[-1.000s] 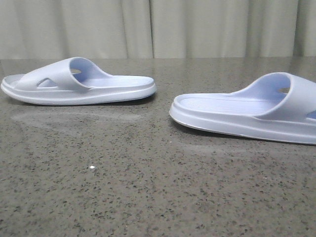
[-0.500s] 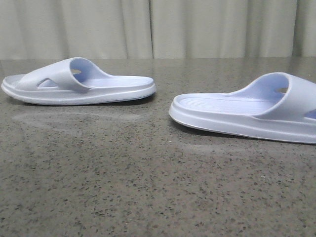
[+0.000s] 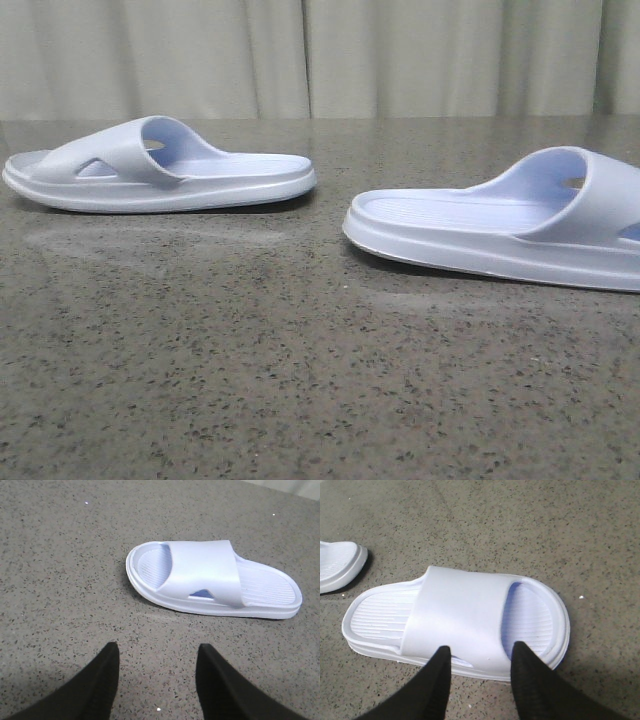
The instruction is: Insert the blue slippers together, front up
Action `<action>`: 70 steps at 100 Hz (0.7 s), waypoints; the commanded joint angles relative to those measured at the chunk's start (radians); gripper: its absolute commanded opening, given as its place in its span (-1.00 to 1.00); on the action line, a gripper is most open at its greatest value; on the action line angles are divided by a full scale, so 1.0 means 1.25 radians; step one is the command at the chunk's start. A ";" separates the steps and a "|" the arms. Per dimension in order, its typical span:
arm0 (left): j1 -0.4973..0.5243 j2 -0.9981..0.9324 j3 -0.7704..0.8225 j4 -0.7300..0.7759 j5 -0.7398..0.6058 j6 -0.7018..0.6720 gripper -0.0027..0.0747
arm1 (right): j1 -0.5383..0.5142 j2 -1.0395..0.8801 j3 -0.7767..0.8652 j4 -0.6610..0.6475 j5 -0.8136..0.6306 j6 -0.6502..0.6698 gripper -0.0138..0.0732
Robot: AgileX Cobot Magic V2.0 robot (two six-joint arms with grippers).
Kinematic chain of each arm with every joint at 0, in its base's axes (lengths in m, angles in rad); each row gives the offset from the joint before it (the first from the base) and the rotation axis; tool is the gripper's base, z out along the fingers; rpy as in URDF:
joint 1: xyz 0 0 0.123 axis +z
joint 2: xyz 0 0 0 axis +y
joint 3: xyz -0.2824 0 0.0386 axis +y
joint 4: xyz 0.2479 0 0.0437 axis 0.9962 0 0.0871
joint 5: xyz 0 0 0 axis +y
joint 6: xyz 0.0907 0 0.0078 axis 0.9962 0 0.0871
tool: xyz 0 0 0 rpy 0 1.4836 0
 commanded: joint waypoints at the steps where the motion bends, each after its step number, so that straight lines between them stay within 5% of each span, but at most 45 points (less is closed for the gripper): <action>1: 0.001 0.008 -0.028 -0.029 -0.047 0.002 -0.05 | -0.014 0.021 -0.032 0.004 -0.067 0.002 -0.07; 33: 0.001 0.008 -0.028 -0.032 -0.055 0.002 -0.05 | -0.120 0.188 -0.091 0.004 -0.029 0.000 -0.07; 70: 0.001 0.027 -0.028 -0.034 -0.056 0.019 -0.05 | -0.122 0.308 -0.120 0.004 -0.007 -0.034 -0.07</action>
